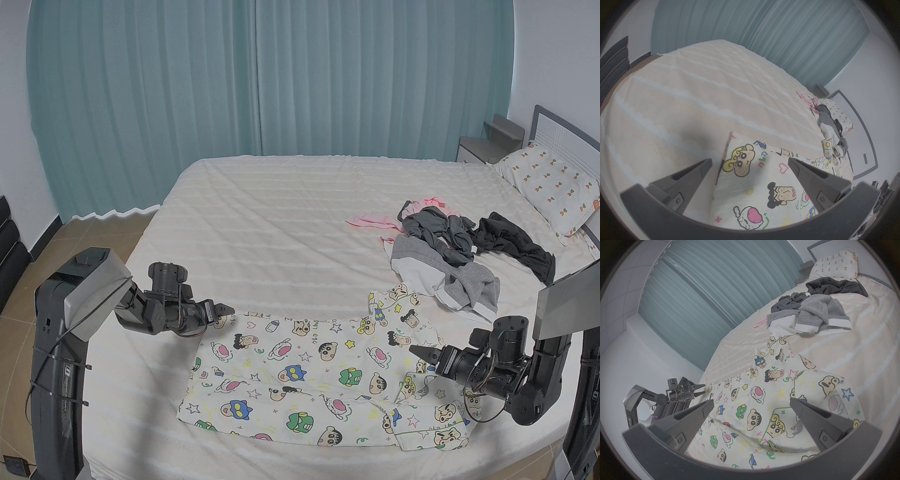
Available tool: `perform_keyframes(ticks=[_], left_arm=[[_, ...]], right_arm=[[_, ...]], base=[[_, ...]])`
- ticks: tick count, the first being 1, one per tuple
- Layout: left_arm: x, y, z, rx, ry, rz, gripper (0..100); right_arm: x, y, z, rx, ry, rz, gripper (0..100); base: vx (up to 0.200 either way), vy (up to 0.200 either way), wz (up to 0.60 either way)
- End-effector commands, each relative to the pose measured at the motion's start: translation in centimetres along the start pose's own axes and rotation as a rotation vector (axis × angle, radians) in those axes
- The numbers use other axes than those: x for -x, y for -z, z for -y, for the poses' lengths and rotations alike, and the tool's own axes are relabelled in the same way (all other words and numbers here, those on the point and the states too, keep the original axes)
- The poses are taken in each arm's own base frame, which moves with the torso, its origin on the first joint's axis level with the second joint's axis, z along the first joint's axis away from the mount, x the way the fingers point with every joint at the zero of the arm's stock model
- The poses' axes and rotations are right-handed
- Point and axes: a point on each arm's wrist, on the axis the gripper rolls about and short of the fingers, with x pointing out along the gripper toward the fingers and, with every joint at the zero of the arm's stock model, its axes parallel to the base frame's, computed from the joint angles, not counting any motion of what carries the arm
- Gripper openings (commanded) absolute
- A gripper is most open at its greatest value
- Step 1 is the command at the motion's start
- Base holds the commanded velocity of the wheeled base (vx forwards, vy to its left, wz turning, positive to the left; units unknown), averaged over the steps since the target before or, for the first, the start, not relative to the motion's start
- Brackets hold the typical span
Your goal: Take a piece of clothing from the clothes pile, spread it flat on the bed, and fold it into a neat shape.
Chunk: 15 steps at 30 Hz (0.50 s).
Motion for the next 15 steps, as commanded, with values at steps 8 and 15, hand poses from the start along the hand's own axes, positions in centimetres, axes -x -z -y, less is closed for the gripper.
perform_keyframes(ticks=[8,15], left_arm=[[-1.6,0.1,0.5,-0.009,0.008,-0.007,0],[-1.5,0.5,0.5,-0.007,0.004,-0.02,0]], right_arm=[[-0.1,-0.1,0.0,0.012,-0.005,0.008,100],[-1.9,-1.0,0.6,0.011,-0.001,0.06,100]], base=[[0.0,0.0,0.0],[0.0,0.0,0.0]])
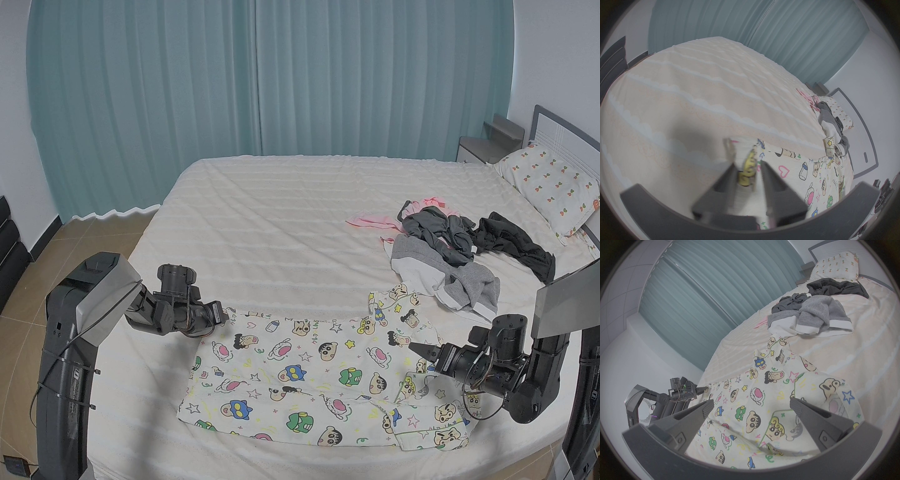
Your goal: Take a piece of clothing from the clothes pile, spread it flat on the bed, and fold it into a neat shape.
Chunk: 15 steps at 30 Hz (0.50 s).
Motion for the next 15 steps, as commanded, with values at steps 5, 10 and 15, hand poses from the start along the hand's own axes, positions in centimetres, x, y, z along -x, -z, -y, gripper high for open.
perform_keyframes(ticks=[5,10,15], left_arm=[[0.6,-0.4,0.4,0.004,0.006,0.016,0],[1.5,-1.4,1.0,0.043,-0.011,0.06,0],[2.2,-2.1,1.4,0.056,-0.033,0.095,0]], right_arm=[[-4.2,-3.3,2.6,0.015,0.085,0.105,100],[-7.2,-5.6,3.9,-0.001,0.158,0.075,100],[-10.8,-6.6,5.3,-0.015,0.201,0.05,100]], base=[[0.0,0.0,0.0],[0.0,0.0,0.0],[0.0,0.0,0.0]])
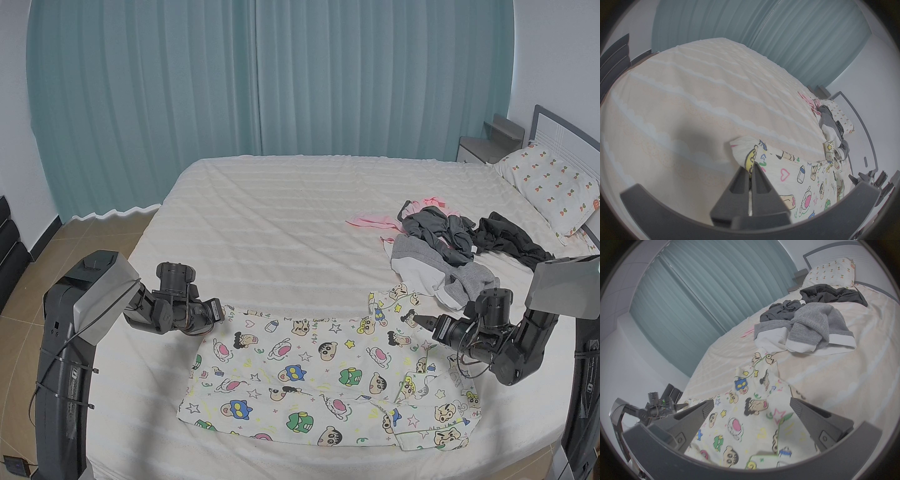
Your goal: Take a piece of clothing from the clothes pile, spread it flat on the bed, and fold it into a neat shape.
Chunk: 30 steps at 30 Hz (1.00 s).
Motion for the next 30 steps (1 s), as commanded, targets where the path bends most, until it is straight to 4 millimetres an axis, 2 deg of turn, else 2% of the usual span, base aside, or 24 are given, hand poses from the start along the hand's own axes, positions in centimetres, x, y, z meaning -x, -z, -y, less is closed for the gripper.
perform_keyframes(ticks=[1,5,11,17,24,25,30], left_arm=[[1.5,-1.6,1.0,0.027,-0.015,0.064,0],[1.9,-2.0,1.2,0.052,-0.033,0.089,0],[2.5,-2.3,1.2,0.056,-0.05,0.106,0],[2.7,-2.1,1.3,0.058,-0.054,0.099,0],[2.8,-2.1,1.3,0.058,-0.055,0.098,0],[2.8,-1.9,1.2,0.059,-0.057,0.094,0],[2.7,-1.5,1.1,0.063,-0.063,0.078,0]], right_arm=[[-4.7,-1.3,1.9,-0.016,0.069,-0.013,100],[-7.4,-0.9,2.5,-0.024,0.102,-0.063,100],[-9.2,-0.9,2.9,-0.034,0.114,-0.086,100],[-10.1,-1.2,2.0,-0.028,0.117,-0.112,100],[-11.4,-0.7,-0.5,0.007,0.114,-0.119,100],[-11.5,-0.6,-0.9,0.01,0.111,-0.118,0],[-11.7,-0.9,-1.2,-0.003,0.103,-0.108,0]], base=[[0.0,0.0,0.0],[0.0,0.0,0.0],[0.0,0.0,0.0],[0.0,0.0,0.0],[0.0,0.0,0.0],[0.0,0.0,0.0],[0.0,0.0,0.0]])
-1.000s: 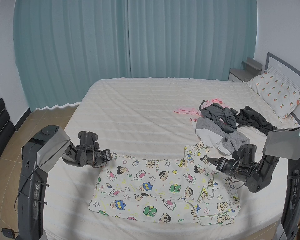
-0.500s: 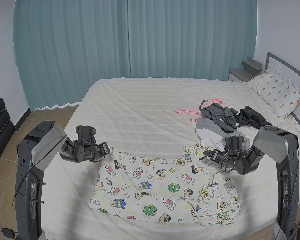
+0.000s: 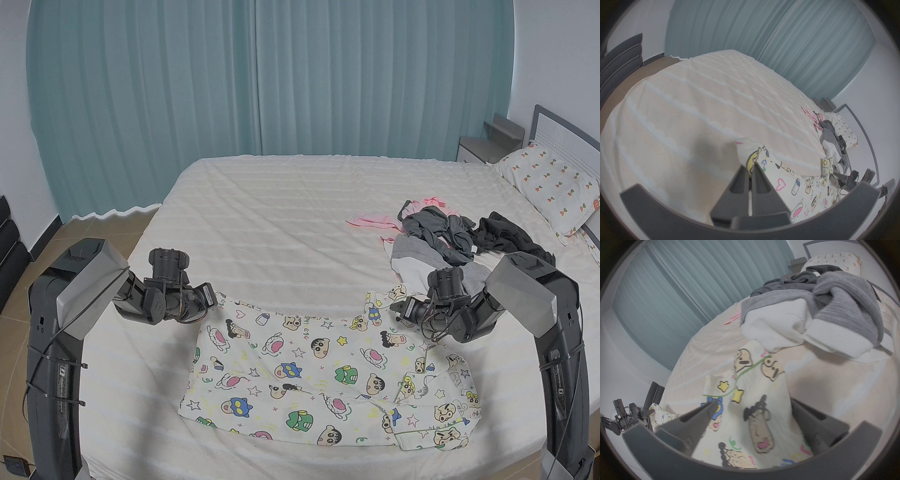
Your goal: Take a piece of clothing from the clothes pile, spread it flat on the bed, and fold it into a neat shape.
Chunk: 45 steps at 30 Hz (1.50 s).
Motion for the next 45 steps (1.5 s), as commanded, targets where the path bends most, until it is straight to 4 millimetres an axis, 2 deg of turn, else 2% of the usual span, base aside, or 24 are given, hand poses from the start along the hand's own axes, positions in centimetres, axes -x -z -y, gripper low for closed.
perform_keyframes(ticks=[1,11,15,19,30,45], left_arm=[[0.2,0.3,-0.1,0.004,-0.005,-0.011,0],[0.7,0.1,0.1,-0.002,0.005,0.009,0],[1.5,-0.1,0.4,-0.004,0.013,0.022,0],[2.3,-0.4,0.6,-0.007,0.014,0.031,0],[3.6,-1.1,1.3,-0.012,0.024,0.056,0],[5.0,-0.7,1.2,-0.019,0.023,0.058,0]], right_arm=[[-0.2,0.0,0.0,-0.01,0.0,-0.001,0],[0.2,-1.0,1.2,-0.056,0.036,0.04,0],[0.9,-1.7,0.9,-0.108,0.024,0.072,0],[2.5,-2.6,1.1,-0.128,-0.011,0.13,0],[3.6,-1.8,2.1,-0.103,-0.07,0.191,0],[7.7,-1.7,2.0,-0.043,-0.172,0.186,0]], base=[[0.0,0.0,0.0],[0.0,0.0,0.0],[0.0,0.0,0.0],[0.0,0.0,0.0],[0.0,0.0,0.0],[0.0,0.0,0.0]])
